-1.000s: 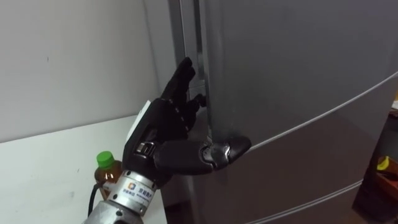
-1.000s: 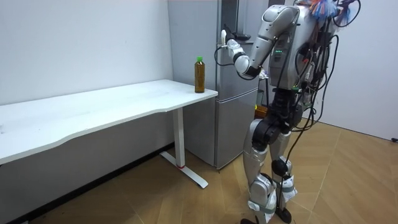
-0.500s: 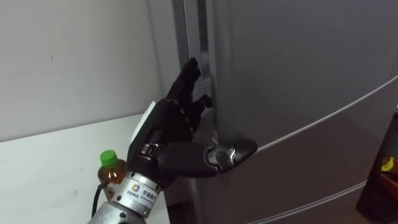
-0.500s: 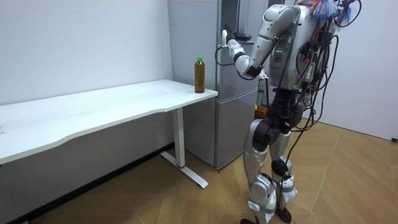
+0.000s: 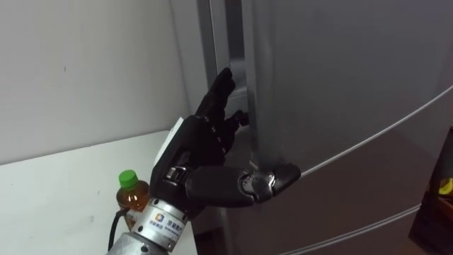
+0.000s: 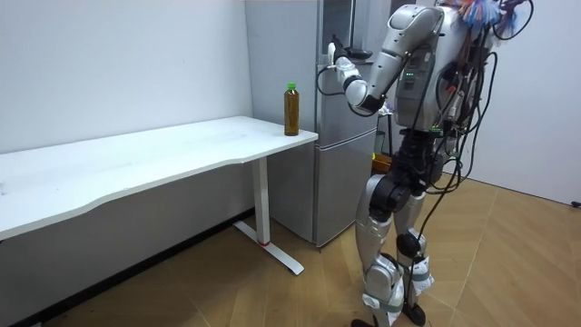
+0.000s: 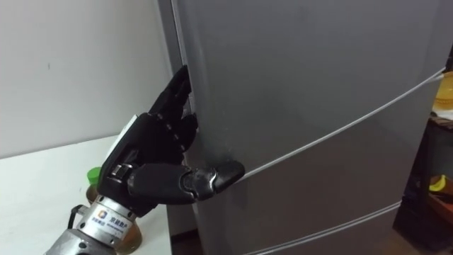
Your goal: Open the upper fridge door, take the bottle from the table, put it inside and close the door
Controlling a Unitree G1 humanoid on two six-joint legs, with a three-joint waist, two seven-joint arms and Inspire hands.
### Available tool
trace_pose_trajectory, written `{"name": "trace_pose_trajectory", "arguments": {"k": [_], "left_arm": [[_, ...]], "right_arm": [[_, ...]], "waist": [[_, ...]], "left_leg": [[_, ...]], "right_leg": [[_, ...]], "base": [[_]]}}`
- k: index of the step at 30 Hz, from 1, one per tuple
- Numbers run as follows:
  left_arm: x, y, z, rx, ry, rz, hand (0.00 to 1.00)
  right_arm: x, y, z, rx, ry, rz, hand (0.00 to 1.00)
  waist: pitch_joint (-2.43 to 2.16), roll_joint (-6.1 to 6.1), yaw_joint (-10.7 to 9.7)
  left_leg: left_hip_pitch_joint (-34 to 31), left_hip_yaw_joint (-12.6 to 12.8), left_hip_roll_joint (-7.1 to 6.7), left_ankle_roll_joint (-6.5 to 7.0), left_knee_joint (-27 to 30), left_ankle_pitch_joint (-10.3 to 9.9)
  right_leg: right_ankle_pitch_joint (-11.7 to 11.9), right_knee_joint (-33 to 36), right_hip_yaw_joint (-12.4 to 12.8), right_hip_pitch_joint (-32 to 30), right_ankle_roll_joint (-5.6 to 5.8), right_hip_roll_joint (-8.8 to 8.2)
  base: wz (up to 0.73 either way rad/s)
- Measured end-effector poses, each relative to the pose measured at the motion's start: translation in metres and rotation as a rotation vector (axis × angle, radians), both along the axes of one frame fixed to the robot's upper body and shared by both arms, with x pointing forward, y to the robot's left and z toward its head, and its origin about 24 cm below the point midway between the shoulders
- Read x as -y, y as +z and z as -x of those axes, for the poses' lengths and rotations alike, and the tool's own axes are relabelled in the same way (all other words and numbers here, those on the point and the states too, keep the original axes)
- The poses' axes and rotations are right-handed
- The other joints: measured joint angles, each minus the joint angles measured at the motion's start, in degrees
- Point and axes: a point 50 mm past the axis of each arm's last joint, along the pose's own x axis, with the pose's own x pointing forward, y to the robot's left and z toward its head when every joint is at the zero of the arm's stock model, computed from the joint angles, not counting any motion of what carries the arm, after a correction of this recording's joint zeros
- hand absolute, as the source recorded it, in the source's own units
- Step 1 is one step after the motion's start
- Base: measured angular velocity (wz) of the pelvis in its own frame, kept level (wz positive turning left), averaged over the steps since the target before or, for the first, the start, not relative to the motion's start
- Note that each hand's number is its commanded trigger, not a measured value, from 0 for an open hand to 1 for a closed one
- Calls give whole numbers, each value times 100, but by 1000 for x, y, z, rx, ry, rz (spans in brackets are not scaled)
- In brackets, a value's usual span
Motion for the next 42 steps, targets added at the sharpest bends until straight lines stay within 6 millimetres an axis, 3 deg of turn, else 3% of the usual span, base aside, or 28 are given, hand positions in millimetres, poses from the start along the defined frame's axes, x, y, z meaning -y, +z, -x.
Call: {"name": "trace_pose_trajectory", "arguments": {"k": [17,28,42], "left_arm": [[1,-1,0,-9,-3,-12,0],[2,-2,0,-11,-15,-11,0],[10,-2,3,-16,-55,9,0]], "right_arm": [[1,0,1,-5,-3,2,0],[3,0,2,-15,-21,-8,0],[9,1,5,-19,-40,2,0]], "waist": [[-1,-22,-1],[-39,4,-1],[-46,21,-8]], "left_leg": [[54,58,1,5,-8,2],[64,123,9,11,-39,-1],[35,122,18,58,-36,-13]], "right_leg": [[9,11,55,8,9,-5],[42,9,81,9,25,-6],[67,-13,65,5,58,-27]], "base": [[0],[0],[0]]}}
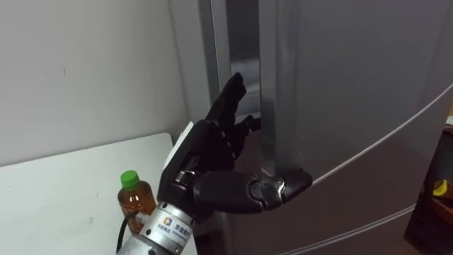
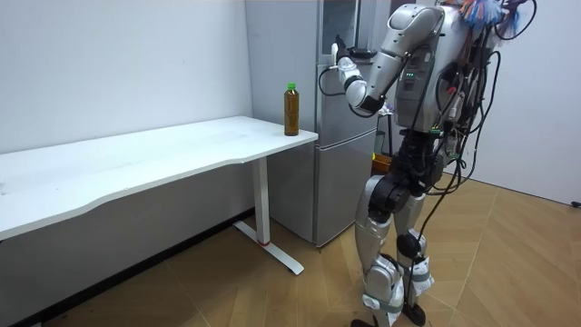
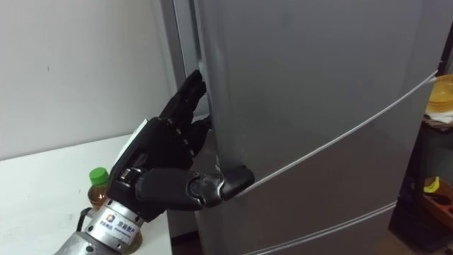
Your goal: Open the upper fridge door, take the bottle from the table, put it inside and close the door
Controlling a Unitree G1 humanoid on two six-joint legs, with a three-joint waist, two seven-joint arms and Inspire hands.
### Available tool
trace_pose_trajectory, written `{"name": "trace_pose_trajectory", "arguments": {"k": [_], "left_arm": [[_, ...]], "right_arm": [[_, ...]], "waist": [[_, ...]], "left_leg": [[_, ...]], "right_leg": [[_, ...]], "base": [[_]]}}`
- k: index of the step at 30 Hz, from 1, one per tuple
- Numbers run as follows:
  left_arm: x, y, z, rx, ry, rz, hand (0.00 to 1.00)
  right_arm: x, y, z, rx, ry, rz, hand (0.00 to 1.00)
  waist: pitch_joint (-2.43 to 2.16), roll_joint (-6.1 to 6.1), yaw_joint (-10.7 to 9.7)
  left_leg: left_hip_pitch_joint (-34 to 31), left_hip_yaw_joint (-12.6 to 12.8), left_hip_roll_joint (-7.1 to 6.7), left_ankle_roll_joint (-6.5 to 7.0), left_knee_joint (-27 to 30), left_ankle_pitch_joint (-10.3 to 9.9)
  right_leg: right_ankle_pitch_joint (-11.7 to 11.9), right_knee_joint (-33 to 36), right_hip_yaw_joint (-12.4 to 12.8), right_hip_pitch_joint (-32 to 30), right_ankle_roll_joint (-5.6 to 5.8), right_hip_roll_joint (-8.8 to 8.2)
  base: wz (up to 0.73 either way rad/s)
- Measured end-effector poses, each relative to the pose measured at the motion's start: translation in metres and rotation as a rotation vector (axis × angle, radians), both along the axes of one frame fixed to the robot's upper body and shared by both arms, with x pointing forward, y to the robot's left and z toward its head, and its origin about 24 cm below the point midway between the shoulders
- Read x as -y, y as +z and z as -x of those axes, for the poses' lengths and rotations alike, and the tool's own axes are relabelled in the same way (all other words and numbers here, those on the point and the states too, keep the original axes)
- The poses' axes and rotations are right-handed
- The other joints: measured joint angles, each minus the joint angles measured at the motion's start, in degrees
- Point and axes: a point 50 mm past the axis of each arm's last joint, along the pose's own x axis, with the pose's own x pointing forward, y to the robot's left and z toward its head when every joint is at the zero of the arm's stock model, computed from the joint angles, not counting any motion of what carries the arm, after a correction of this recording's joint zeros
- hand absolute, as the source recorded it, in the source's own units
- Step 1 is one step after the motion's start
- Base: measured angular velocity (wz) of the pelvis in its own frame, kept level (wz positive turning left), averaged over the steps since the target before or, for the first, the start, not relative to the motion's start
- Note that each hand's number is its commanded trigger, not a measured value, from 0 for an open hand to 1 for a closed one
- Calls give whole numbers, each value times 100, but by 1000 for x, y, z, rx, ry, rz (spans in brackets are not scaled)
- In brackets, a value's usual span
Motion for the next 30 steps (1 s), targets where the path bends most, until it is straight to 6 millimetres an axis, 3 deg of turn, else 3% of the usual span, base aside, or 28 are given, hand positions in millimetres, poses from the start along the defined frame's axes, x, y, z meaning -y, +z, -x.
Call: {"name": "trace_pose_trajectory", "arguments": {"k": [20,28,30], "left_arm": [[19,1,11,46,-109,-3,0],[47,-4,27,69,-324,-23,0],[55,-3,31,86,-384,-30,0]], "right_arm": [[0,0,-1,-1,-2,0,0],[-1,1,-4,15,-19,-9,0],[0,1,-5,21,-5,-6,0]], "waist": [[11,-8,0],[30,15,-135],[9,60,-197]], "left_leg": [[-59,55,-24,66,2,-19],[-73,51,-23,102,12,-41],[-90,68,-21,102,11,-41]], "right_leg": [[90,-87,18,-28,57,-25],[165,-76,37,-45,75,-28],[165,-64,55,-89,74,-26]], "base": [[-1],[-3],[-9]]}}
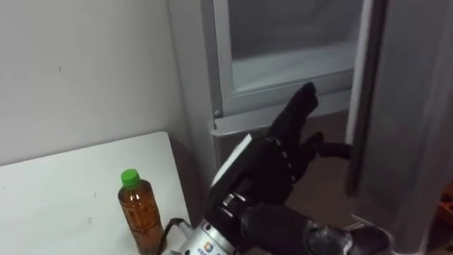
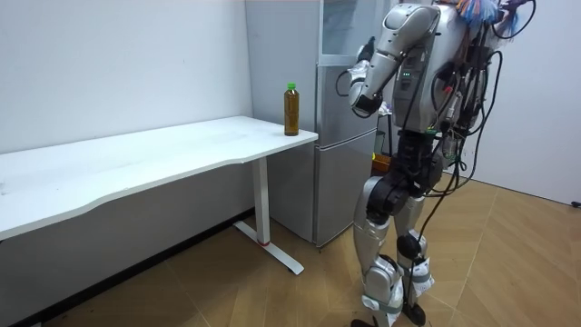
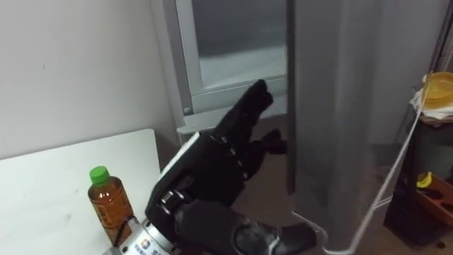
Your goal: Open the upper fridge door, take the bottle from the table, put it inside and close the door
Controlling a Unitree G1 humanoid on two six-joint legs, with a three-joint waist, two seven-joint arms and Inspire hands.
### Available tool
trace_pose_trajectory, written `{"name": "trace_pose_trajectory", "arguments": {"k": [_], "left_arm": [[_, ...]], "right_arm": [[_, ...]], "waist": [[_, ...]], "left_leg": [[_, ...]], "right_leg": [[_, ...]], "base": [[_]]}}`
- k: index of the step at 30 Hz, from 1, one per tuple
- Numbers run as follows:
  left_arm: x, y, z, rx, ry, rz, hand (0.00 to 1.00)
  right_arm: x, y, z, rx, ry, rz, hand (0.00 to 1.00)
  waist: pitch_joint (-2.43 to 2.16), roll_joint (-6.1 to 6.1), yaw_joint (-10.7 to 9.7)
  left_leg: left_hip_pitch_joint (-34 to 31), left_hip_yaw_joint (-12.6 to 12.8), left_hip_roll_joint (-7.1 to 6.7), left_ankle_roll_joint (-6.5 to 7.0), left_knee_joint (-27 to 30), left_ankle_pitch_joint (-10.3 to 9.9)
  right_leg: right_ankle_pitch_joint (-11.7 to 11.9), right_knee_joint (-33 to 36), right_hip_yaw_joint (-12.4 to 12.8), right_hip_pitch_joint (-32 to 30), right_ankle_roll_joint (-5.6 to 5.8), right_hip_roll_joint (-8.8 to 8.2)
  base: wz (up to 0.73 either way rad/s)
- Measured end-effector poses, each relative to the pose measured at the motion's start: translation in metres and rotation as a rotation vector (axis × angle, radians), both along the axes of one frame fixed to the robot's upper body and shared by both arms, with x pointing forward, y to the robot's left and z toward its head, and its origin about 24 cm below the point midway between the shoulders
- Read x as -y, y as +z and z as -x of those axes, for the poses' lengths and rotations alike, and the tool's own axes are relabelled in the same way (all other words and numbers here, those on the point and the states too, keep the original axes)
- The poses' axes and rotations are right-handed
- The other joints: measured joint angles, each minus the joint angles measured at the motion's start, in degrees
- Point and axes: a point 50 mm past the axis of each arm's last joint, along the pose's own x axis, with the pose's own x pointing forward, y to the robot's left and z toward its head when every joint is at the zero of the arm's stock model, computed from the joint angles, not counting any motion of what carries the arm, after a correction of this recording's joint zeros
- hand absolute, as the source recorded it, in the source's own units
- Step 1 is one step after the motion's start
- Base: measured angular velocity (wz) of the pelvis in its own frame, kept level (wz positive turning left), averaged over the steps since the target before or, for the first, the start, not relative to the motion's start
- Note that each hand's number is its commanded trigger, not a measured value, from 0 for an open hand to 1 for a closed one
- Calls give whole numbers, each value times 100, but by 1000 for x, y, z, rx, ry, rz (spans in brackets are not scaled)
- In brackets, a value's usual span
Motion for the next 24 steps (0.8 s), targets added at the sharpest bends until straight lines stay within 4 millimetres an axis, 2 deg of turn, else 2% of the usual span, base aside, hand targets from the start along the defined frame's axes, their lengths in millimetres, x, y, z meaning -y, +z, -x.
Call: {"name": "trace_pose_trajectory", "arguments": {"k": [3,6,10,12,17,21,24], "left_arm": [[13,0,8,26,-105,-25,0],[21,-6,14,28,-192,-81,0],[21,-17,17,40,-234,-201,0],[21,-18,18,48,-248,-212,0],[21,-18,19,57,-270,-218,0],[18,-22,18,55,-275,-242,0],[17,-25,17,47,-279,-256,0]], "right_arm": [[1,0,-1,5,11,5,0],[1,1,-2,13,11,8,0],[0,1,-3,18,11,5,0],[0,1,-3,19,11,5,0],[-1,1,-4,25,14,-4,0],[-2,1,-5,27,15,-7,0],[-2,1,-5,27,15,-8,0]], "waist": [[2,26,-56],[6,21,-208],[42,-34,-316],[58,-62,-315],[60,-110,-312],[95,-174,-319],[90,-195,-318]], "left_leg": [[30,98,19,-12,-21,7],[82,164,25,-20,-41,9],[147,239,27,-28,-100,14],[145,240,28,-27,-85,15],[120,260,22,-28,-115,15],[108,277,0,-30,-111,15],[87,279,-18,-30,-106,15]], "right_leg": [[1,-1,115,-25,-4,26],[-5,-3,198,-25,-20,45],[-31,-1,281,-39,-33,53],[-32,-2,286,-49,-32,51],[-34,4,288,-94,-28,49],[-36,-17,281,-99,-27,45],[-47,-24,280,-118,-22,38]], "base": [[-17],[-15],[-11],[0],[-2],[-1],[0]]}}
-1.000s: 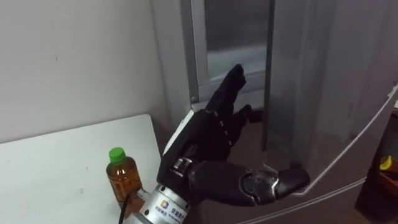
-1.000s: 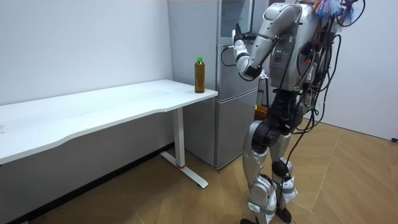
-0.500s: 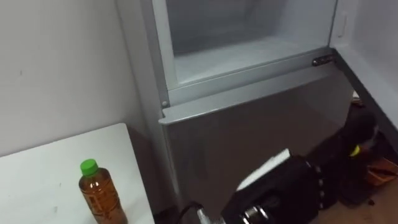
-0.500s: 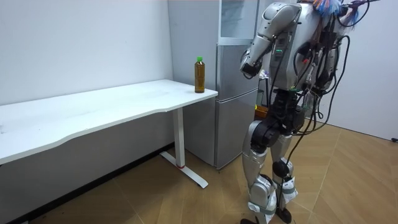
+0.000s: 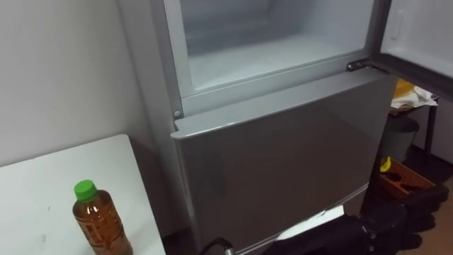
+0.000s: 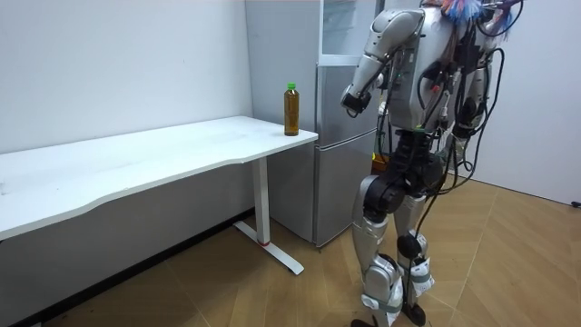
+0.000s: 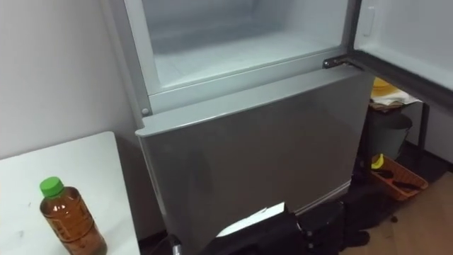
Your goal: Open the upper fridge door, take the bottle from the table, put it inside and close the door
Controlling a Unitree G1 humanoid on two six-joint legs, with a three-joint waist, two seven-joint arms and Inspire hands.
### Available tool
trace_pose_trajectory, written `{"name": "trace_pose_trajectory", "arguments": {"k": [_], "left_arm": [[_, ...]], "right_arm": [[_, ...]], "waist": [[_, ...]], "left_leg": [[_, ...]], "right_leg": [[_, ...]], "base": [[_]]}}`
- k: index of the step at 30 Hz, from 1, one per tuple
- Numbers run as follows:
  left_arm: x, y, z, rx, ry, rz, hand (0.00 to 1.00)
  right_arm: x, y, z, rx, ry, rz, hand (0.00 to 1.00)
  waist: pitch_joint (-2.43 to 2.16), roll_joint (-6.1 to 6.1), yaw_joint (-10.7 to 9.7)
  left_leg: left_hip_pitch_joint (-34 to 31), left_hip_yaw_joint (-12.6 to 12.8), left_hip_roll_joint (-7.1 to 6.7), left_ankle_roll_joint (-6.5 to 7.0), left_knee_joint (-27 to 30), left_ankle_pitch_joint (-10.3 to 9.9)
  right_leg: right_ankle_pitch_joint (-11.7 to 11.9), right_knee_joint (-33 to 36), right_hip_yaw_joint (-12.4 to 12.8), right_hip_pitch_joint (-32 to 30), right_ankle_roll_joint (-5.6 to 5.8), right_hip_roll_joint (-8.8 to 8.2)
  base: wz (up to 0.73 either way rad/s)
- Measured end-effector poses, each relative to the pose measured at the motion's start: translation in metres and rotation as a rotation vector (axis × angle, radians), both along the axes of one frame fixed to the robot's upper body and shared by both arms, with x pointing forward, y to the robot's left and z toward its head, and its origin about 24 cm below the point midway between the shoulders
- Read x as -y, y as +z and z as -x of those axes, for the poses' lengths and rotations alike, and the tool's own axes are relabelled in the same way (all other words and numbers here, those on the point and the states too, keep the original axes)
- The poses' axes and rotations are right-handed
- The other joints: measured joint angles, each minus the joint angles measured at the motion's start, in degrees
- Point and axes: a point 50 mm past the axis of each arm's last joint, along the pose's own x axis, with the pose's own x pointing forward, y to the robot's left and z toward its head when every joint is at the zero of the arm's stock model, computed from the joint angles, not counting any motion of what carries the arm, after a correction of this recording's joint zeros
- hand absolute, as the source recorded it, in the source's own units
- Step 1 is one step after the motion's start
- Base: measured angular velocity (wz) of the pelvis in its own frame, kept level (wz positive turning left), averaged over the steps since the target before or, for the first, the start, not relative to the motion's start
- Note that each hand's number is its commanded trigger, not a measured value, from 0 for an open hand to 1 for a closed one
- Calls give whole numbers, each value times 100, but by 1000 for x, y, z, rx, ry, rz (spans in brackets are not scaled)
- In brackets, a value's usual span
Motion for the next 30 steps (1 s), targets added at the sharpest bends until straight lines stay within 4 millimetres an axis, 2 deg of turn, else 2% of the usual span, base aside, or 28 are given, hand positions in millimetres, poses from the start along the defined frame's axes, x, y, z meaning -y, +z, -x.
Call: {"name": "trace_pose_trajectory", "arguments": {"k": [14,20,25,27,29,30], "left_arm": [[0,-7,-2,3,9,-51,0],[-1,-12,0,-13,-5,-55,0],[-14,-49,2,-103,82,-171,0],[-20,-57,2,-110,115,-212,0],[-27,-67,4,-145,148,-231,0],[-32,-77,6,-184,171,-246,0]], "right_arm": [[0,0,0,7,-3,3,0],[-1,0,0,4,-5,3,0],[-2,-1,3,-1,-6,2,0],[-2,-1,4,-6,-10,0,0],[-3,-2,7,-13,-18,-2,0],[-4,-3,8,-18,-20,-1,0]], "waist": [[-5,1,18],[-24,-2,18],[-26,-5,64],[-30,-13,104],[-45,-38,159],[-69,-72,227]], "left_leg": [[-6,-16,22,0,61,1],[-1,-31,35,-1,69,1],[58,-34,32,-4,68,2],[51,-45,42,-5,69,2],[58,-53,41,-10,47,5],[73,-51,30,-19,34,13]], "right_leg": [[-7,38,-6,1,-7,1],[-9,106,-18,16,-12,9],[-16,101,-14,80,-22,18],[-17,100,-23,74,-24,19],[-18,97,-35,90,-25,19],[-19,104,-26,92,-28,24]], "base": [[0],[0],[0],[0],[2],[-3]]}}
